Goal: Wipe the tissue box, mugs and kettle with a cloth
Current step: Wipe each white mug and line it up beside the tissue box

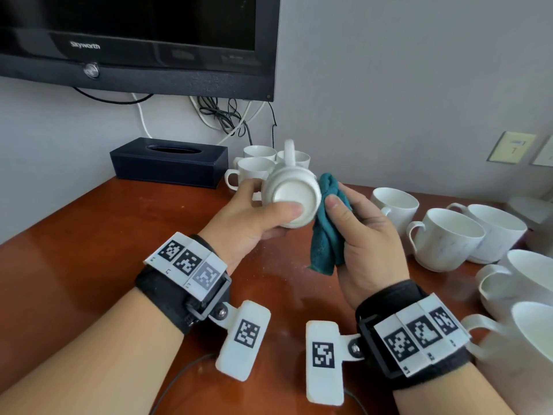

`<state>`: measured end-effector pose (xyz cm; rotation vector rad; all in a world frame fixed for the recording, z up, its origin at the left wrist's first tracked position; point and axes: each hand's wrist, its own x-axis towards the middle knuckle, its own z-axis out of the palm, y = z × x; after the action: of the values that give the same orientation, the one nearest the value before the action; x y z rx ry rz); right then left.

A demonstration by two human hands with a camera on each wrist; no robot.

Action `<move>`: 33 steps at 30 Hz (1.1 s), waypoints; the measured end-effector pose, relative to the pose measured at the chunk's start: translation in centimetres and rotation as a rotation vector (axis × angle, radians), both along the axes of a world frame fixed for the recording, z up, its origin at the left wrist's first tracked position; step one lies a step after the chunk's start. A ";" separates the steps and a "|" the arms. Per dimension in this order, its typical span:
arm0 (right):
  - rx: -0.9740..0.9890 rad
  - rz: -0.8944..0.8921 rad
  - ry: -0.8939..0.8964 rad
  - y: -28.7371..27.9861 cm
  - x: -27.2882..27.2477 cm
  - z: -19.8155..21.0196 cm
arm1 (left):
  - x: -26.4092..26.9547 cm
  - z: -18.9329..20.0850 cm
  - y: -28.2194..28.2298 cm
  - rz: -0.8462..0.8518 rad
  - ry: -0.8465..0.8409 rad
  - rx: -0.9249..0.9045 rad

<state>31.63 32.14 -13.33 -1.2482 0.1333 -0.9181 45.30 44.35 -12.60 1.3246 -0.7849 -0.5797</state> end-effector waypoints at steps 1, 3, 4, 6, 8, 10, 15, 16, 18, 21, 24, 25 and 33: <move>0.003 -0.010 0.002 -0.1 0.0 0.0 | 0.1 -0.1 0.0 0.021 -0.069 0.043; -0.014 -0.036 0.027 -0.4 0.0 -0.1 | 0.3 -0.2 0.1 0.055 -0.219 0.140; -0.020 -0.048 0.045 -0.5 0.0 -0.1 | 0.3 -0.2 0.2 0.061 -0.266 0.169; -0.010 -0.056 0.075 -0.5 -0.1 -0.3 | 0.3 -0.2 0.2 0.064 -0.305 0.174; -0.002 -0.053 0.091 -0.4 0.0 -0.3 | 0.1 0.0 0.3 0.093 -0.310 0.157; -0.019 -0.060 0.107 -0.3 0.0 -0.3 | -0.1 0.2 0.3 0.158 -0.315 0.149; -0.079 -0.034 0.108 -0.1 0.0 -0.4 | -0.6 0.7 0.5 0.230 -0.349 0.210; -0.093 -0.029 0.106 -0.2 0.0 -0.4 | -0.6 0.7 0.5 0.225 -0.359 0.223; -0.115 -0.007 0.098 -0.3 -0.2 -0.3 | -0.7 0.8 0.6 0.215 -0.375 0.235; -0.118 0.008 0.106 -0.4 -0.2 -0.2 | -0.8 0.8 0.5 0.218 -0.369 0.225; -0.079 -0.006 0.126 -0.2 0.0 -0.3 | -0.7 0.7 0.3 0.241 -0.238 0.156; -0.069 -0.023 0.139 -0.2 0.1 -0.4 | -0.6 0.6 0.2 0.238 -0.190 0.123; 0.213 -0.146 0.252 -0.7 0.1 -0.4 | 0.6 0.6 1.1 0.103 -0.525 0.263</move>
<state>31.77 31.44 -13.74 -1.1613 0.5150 -0.8441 45.92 45.47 -11.99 1.7843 -1.0822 -0.2539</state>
